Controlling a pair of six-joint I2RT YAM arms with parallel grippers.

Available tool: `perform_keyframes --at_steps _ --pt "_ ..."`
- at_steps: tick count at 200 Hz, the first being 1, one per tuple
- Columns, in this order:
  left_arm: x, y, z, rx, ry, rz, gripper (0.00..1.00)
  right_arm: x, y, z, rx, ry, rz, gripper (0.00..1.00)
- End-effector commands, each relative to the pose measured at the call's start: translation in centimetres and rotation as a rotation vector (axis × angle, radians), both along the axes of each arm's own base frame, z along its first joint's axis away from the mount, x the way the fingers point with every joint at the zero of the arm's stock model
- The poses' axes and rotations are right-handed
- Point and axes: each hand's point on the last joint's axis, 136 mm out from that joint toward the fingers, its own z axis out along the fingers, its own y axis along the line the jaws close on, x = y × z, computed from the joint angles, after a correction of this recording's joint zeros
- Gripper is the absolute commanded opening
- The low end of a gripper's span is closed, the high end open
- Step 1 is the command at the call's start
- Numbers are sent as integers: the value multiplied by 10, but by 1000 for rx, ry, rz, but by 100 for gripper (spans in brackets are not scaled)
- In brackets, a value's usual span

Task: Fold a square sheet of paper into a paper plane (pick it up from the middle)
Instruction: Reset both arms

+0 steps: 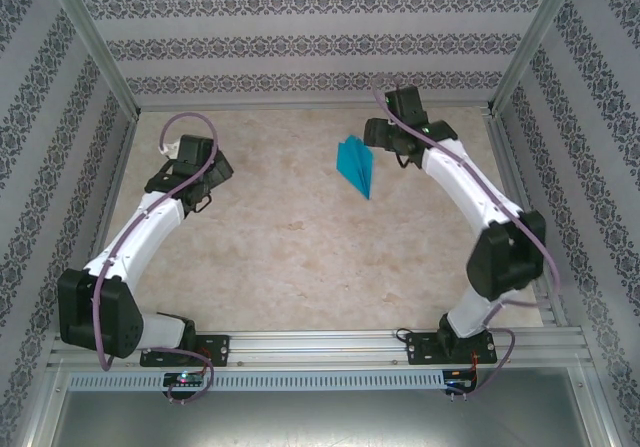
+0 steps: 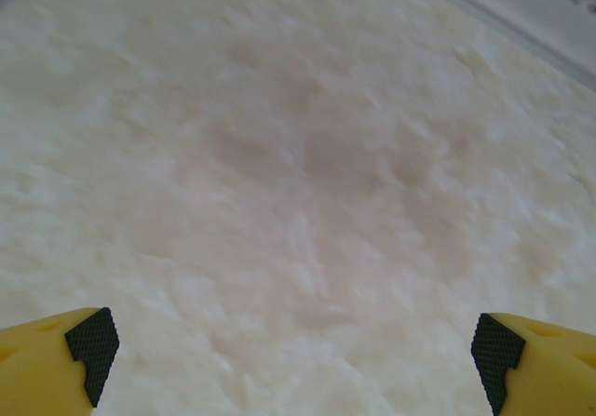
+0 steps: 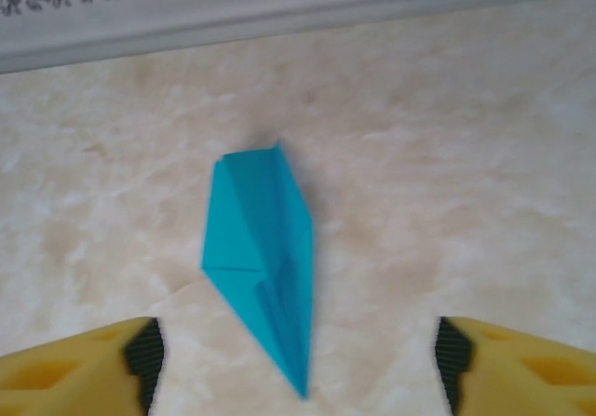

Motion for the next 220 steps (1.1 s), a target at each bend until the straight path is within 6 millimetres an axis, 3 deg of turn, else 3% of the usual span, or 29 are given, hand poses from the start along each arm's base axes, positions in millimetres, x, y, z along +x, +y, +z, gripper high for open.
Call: perform_keyframes --at_steps 1,24,41,76,104,162,220 --pt "-19 44 1 181 18 76 100 -8 -56 8 -186 -146 -165 95" --pt "-27 64 -15 260 -15 111 100 -28 -102 -1 -266 -223 -276 98" --pt "-28 72 -26 301 -51 112 100 -40 -134 -25 -289 -210 -352 98" --pt "-23 72 -56 325 -74 25 100 -51 -154 -78 -360 -202 -368 98" --pt "-8 54 -73 321 -149 -140 100 -44 -144 -106 -375 -215 -260 98" --pt "5 29 -74 306 -366 -325 100 -42 -123 -119 -229 -323 -71 98" --pt "17 13 -91 297 -381 -438 100 -51 -112 -124 -156 -431 16 98"
